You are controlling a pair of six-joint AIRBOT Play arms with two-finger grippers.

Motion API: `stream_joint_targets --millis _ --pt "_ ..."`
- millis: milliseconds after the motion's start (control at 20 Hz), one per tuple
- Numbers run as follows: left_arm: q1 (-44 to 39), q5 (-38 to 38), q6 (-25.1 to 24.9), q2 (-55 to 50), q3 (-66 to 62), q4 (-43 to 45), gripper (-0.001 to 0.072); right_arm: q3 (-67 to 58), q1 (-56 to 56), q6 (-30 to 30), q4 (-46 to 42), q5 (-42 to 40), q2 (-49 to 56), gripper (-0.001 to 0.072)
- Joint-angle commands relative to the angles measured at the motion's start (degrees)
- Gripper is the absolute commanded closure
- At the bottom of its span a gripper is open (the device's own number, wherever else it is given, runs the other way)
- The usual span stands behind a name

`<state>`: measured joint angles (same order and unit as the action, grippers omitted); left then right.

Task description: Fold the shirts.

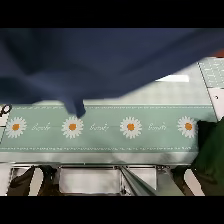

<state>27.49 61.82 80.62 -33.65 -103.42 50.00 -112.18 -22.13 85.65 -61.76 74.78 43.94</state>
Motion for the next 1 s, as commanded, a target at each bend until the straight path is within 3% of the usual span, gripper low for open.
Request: stream_joint_targets --millis 0,200,300,550,700,800,950 --pt "-6.32 1.31 1.42 6.08 -3.56 12.22 0.0692 -0.72 -0.02 2.27 -10.93 5.60 -9.14 0.0678" --pt "-20.81 6.78 10.25 11.30 -3.56 31.12 0.0692 -0.72 0.44 3.96 -15.76 12.02 -14.51 0.0678" --pt "-26.34 11.67 14.38 11.61 -3.54 36.13 0.0692 -0.72 0.44 4.55 -17.11 12.94 -15.82 0.0678" --pt "-31.54 18.86 18.27 11.47 0.52 39.23 0.0692 2.03 0.44 5.33 -17.70 15.32 -15.96 0.0678" --pt "-31.52 19.69 18.58 10.54 9.14 39.63 0.0692 11.39 0.39 5.27 -13.35 14.71 -15.80 0.0678" --pt "-31.52 18.75 19.15 7.43 15.67 39.60 0.0692 20.59 0.42 2.99 -9.05 13.05 -14.80 0.0678" --pt "-31.52 10.62 19.15 -0.74 24.92 39.39 0.0692 33.79 0.42 -2.10 -3.67 7.82 -9.70 0.0678"
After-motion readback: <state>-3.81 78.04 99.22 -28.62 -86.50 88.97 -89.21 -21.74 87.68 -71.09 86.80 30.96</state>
